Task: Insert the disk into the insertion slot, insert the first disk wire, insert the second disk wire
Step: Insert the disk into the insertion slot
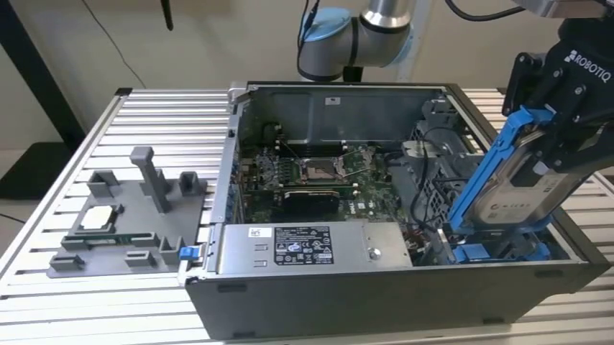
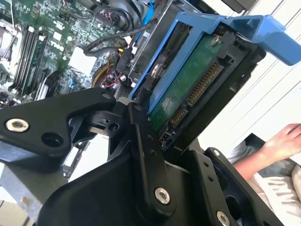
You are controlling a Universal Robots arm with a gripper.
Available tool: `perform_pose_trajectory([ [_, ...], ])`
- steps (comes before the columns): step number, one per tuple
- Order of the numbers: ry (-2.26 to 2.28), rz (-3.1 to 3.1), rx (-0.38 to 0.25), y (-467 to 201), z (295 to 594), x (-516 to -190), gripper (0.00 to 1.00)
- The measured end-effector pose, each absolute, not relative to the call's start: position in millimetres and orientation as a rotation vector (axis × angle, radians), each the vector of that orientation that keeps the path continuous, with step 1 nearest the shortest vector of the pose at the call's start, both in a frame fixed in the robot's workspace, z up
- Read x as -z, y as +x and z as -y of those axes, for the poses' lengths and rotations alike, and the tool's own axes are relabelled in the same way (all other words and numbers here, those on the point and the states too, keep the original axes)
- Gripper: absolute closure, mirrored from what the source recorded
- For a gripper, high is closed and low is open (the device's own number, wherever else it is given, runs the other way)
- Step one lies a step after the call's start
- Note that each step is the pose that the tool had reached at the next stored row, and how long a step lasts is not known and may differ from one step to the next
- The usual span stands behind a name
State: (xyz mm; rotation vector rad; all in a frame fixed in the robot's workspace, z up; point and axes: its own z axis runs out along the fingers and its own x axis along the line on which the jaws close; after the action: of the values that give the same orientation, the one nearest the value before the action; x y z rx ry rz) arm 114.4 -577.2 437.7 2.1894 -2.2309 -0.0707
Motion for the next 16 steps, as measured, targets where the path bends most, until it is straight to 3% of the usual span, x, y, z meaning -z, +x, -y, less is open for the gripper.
perform_pose_trajectory([
  [16, 2.203, 2.244, 0.106, 121.8, 579.0, -417.0, 1.00],
])
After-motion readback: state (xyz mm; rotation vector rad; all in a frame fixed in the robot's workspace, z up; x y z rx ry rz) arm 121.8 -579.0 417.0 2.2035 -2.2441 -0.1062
